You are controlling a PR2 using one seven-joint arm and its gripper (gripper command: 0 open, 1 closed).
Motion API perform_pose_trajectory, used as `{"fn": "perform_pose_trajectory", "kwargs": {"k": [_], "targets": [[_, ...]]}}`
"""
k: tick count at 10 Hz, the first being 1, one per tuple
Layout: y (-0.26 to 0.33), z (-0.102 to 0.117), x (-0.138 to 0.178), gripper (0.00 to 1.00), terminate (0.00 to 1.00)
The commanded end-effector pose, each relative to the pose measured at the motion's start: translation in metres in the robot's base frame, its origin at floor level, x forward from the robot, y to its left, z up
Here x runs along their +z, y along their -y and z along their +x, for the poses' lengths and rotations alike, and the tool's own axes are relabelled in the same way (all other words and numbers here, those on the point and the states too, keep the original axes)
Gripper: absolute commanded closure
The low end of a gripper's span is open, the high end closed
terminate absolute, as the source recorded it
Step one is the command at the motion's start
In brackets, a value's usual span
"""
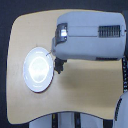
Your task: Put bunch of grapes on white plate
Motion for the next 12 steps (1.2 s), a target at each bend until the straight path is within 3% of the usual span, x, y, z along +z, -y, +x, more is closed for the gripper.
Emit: {"fn": "perform_pose_trajectory", "kwargs": {"k": [1, 7, 12], "targets": [[-0.097, 0.018, -0.012, 1.00, 0.00], [-0.157, -0.003, -0.046, 1.00, 0.00], [-0.176, 0.000, -0.086, 1.00, 0.00]]}}
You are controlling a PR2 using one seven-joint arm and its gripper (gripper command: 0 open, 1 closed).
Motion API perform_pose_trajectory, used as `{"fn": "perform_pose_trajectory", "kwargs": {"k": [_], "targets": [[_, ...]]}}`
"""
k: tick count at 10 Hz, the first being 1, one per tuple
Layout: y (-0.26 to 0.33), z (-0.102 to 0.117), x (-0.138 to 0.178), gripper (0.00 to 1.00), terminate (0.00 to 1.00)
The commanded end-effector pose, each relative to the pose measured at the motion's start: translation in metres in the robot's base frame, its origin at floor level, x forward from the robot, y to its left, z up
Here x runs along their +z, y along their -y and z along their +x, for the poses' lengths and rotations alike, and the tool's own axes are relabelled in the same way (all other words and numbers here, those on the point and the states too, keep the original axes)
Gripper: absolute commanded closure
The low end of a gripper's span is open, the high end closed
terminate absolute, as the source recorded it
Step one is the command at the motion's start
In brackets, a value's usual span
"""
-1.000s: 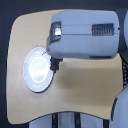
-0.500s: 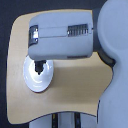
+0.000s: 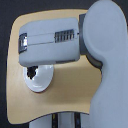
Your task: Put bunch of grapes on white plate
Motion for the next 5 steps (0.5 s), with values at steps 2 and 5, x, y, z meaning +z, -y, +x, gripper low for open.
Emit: {"fn": "perform_pose_trajectory", "kwargs": {"k": [2, 5], "targets": [[-0.010, 0.009, -0.054, 1.00, 0.00], [-0.013, 0.001, -0.068, 1.00, 0.00]]}}
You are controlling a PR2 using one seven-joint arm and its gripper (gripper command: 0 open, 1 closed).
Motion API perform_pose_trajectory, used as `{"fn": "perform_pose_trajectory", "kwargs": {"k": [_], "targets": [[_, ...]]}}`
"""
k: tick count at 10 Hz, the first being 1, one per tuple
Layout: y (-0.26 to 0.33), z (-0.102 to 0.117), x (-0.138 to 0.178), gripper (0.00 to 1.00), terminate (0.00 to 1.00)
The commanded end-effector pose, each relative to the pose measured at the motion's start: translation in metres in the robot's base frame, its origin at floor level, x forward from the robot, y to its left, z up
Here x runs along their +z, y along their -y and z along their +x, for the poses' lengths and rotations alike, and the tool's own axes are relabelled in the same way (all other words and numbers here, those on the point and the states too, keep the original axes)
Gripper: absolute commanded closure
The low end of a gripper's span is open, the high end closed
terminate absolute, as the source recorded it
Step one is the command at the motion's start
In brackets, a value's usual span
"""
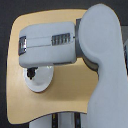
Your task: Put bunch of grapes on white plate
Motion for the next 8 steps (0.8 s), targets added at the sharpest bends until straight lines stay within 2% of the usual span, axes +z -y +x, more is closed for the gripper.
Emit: {"fn": "perform_pose_trajectory", "kwargs": {"k": [1, 6, 8], "targets": [[0.000, -0.005, -0.032, 1.00, 0.00], [0.023, -0.005, -0.045, 1.00, 0.00], [0.020, -0.013, -0.048, 1.00, 0.00]]}}
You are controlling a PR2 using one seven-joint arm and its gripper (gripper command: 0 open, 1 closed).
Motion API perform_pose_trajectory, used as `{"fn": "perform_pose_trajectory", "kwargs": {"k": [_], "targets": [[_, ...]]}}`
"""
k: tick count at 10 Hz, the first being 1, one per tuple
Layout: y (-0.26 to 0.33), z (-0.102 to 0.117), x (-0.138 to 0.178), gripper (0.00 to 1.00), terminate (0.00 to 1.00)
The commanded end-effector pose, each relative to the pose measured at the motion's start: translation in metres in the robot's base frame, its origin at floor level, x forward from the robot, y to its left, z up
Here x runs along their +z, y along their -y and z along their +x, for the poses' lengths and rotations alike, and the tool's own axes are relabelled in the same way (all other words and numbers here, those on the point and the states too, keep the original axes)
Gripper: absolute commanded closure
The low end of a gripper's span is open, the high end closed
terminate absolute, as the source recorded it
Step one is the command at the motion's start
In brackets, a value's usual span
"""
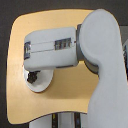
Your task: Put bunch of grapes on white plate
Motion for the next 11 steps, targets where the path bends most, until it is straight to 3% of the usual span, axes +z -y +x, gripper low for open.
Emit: {"fn": "perform_pose_trajectory", "kwargs": {"k": [1, 11], "targets": [[0.0057, -0.0099, -0.0101, 1.00, 0.00], [0.0000, -0.0068, -0.0194, 1.00, 0.00]]}}
